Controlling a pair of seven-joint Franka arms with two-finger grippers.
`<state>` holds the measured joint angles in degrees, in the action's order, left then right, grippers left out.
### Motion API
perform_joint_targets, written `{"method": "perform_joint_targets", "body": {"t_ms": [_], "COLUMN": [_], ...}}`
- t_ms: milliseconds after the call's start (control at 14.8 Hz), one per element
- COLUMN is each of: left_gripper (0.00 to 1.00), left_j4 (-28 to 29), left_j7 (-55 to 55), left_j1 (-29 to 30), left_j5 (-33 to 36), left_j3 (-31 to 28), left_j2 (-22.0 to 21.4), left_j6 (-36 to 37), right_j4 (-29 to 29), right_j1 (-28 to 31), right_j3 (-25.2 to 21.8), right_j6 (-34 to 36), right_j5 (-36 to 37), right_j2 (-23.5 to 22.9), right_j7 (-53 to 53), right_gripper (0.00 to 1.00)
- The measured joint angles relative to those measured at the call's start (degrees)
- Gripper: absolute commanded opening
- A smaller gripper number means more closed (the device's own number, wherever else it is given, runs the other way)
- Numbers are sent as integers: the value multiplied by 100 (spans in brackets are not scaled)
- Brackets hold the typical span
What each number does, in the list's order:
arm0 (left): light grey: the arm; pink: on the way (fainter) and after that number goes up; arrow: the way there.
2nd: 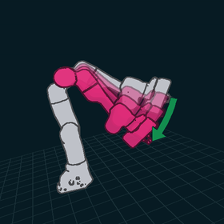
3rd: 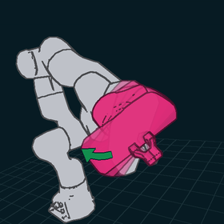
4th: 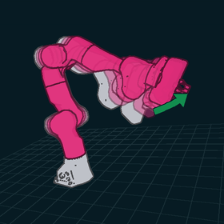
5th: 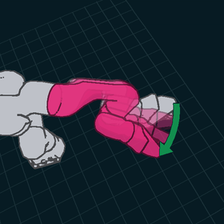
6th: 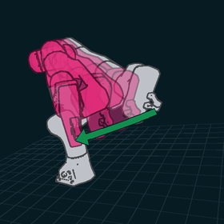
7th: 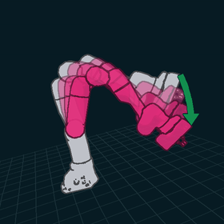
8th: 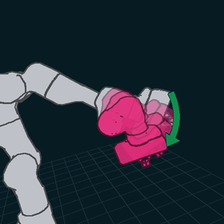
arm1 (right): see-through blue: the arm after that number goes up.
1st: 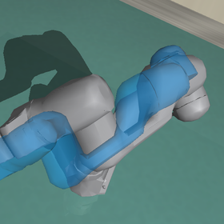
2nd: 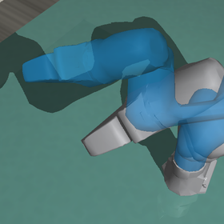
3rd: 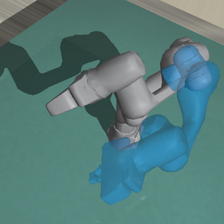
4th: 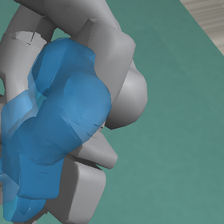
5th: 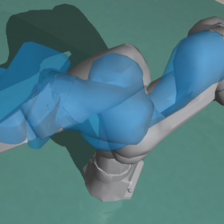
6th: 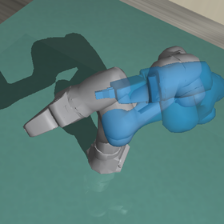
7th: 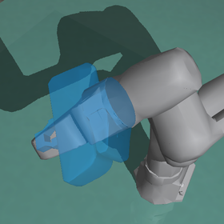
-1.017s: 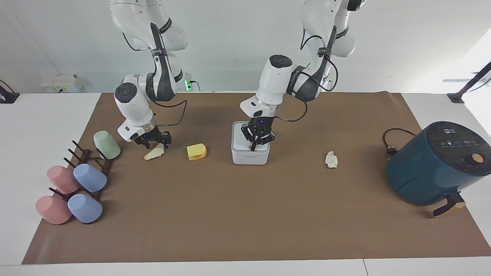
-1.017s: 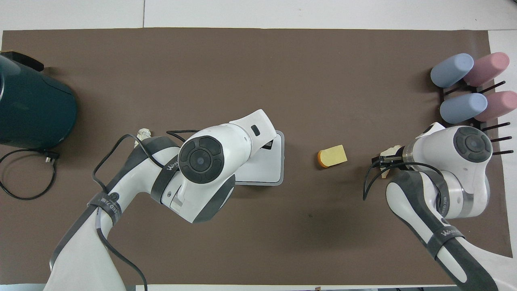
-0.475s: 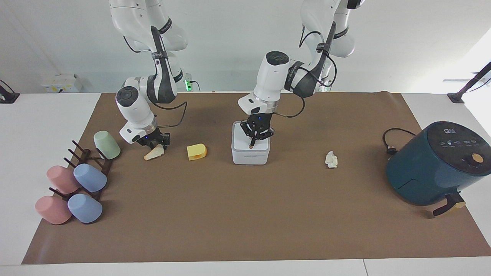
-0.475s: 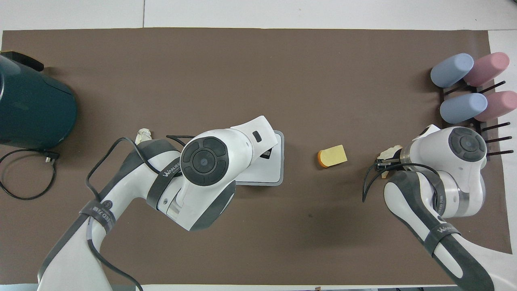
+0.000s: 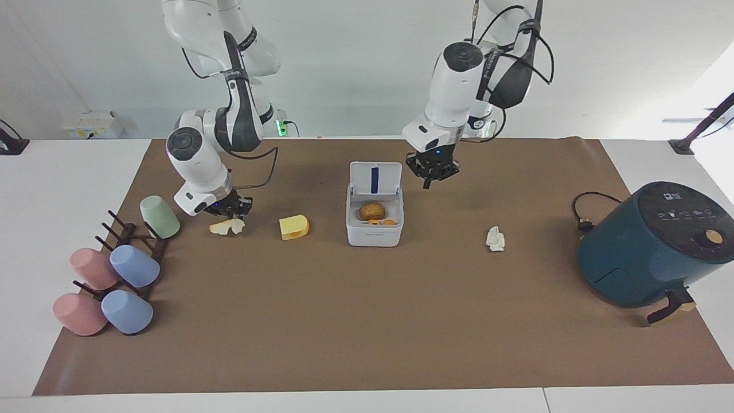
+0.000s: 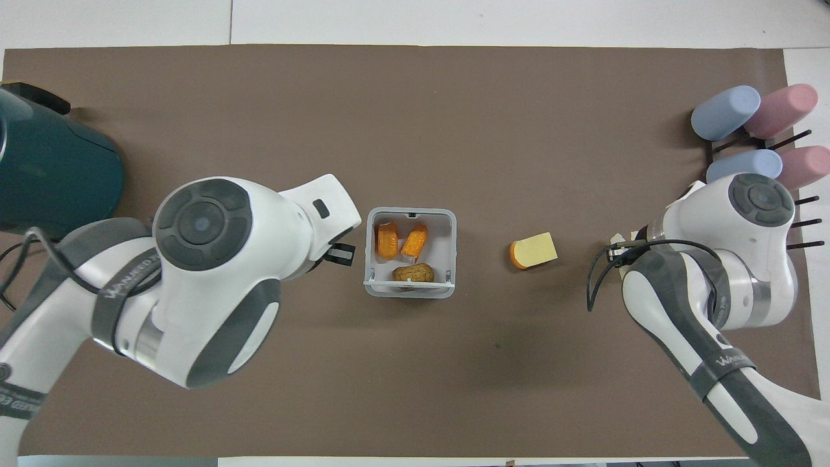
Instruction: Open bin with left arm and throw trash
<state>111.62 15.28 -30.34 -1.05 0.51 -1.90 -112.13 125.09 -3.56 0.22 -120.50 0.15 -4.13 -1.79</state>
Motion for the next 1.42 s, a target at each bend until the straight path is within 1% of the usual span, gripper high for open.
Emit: {"method": "perform_joint_targets", "body": {"t_ms": [68,136,203,339,475,542,678,814,949,1153,1220,1288,1356,1424], "left_gripper": [63,87,100,100,100,100,100,100,100,100,100,100,100,100], "left_j4": [4,10,17,35,15,-39,-254,-515,-817,-1557,-1770,-1950,-2084,-2147], "left_j7": [-53,-108,-178,-334,-623,-793,-1068,-1283,-1399,-1421,-1421,-1421,-1421,-1422], "left_j1": [225,441,645,998,1350,1522,1846,2121,2294,2338,2342,2362,2393,2404], "left_j5": [0,0,0,0,0,0,0,0,0,0,0,0,0,0], "left_j3": [-11,-29,-43,-59,-68,-71,-78,-83,-85,-81,-82,-82,-81,-81], "left_j2": [-114,-209,-274,-337,-369,-380,-394,-396,-359,-84,35,150,253,313], "left_j6": [201,333,397,412,425,488,713,924,1179,1729,1896,2037,2103,2105], "right_j4": [-389,-782,-1151,-1806,-2470,-2733,-2996,-3012,-2954,-2538,-2373,-2236,-2152,-2117], "right_j1": [-235,-542,-882,-1488,-1928,-2066,-2242,-2423,-2686,-2970,-3047,-3107,-3141,-3144], "right_j3": [4,13,26,55,69,72,69,67,69,70,71,71,71,70], "right_j6": [422,788,1106,1583,1851,1877,1708,1309,913,372,198,85,30,16], "right_j5": [-7,-15,-34,-283,-588,-721,-1092,-1302,-1334,-1486,-1542,-1560,-1565,-1573], "right_j2": [4,6,7,-20,-158,-258,-455,-620,-732,-678,-641,-605,-578,-555], "right_j7": [-296,-680,-1117,-1969,-2757,-3079,-3585,-3919,-4200,-4393,-4448,-4550,-4641,-4677], "right_gripper": [0,0,0,0,0,0,0,0,0,0,3,33,67,86]}}
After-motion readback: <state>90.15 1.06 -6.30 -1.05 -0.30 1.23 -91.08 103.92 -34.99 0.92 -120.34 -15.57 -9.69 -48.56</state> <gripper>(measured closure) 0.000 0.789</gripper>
